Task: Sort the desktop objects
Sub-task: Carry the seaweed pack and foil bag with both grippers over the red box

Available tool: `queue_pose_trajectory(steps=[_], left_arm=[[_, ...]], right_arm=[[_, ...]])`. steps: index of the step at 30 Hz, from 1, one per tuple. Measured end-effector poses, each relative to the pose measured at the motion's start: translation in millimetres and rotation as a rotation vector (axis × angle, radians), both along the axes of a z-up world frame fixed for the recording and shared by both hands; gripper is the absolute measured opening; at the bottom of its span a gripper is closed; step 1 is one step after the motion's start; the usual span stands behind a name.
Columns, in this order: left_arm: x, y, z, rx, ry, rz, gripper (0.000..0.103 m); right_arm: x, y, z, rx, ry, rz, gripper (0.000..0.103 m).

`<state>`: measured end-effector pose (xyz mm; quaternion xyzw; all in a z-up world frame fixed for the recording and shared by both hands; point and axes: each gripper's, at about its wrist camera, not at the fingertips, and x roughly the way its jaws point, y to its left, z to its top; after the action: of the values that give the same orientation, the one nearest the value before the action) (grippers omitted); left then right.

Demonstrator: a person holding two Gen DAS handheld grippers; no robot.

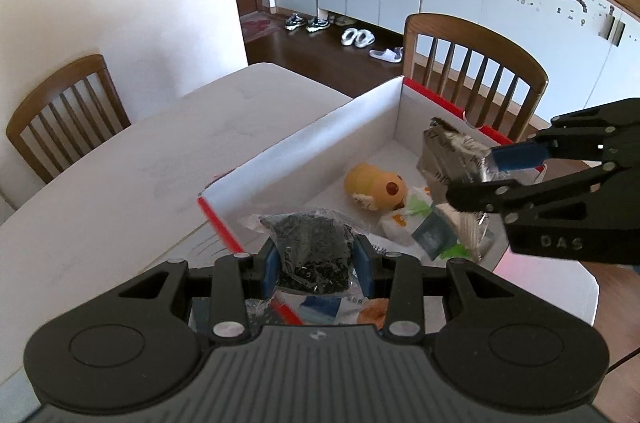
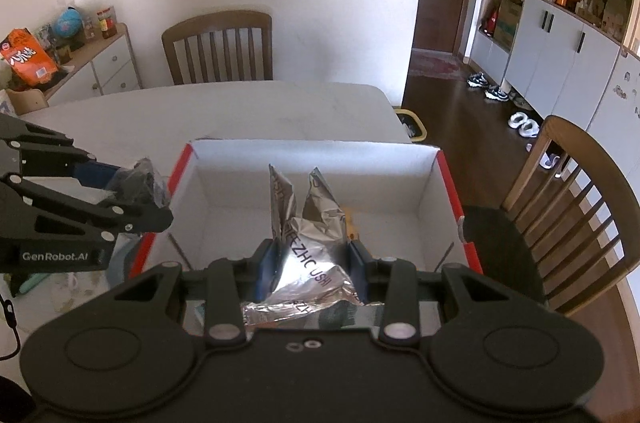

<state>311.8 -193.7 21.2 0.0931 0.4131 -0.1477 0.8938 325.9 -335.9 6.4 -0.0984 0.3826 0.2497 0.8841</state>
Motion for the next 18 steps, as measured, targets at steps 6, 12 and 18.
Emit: queue_pose_trajectory(steps=[6, 12, 18], left_arm=[[13.2, -11.4, -12.0, 0.011, 0.009, -0.007, 0.037], [25.6, -18.6, -26.0, 0.024, 0.026, -0.002, 0.037], [34.6, -24.9, -37.7, 0.04, 0.029, -0.016, 0.037]], right_arm=[[13.2, -1.8, -13.5, -0.015, 0.028, -0.008, 0.038], [21.3, -2.4, -26.1, -0.032, 0.052, -0.013, 0.038], [30.4, -3.5, -38.0, -0.045, 0.082, -0.029, 0.038]])
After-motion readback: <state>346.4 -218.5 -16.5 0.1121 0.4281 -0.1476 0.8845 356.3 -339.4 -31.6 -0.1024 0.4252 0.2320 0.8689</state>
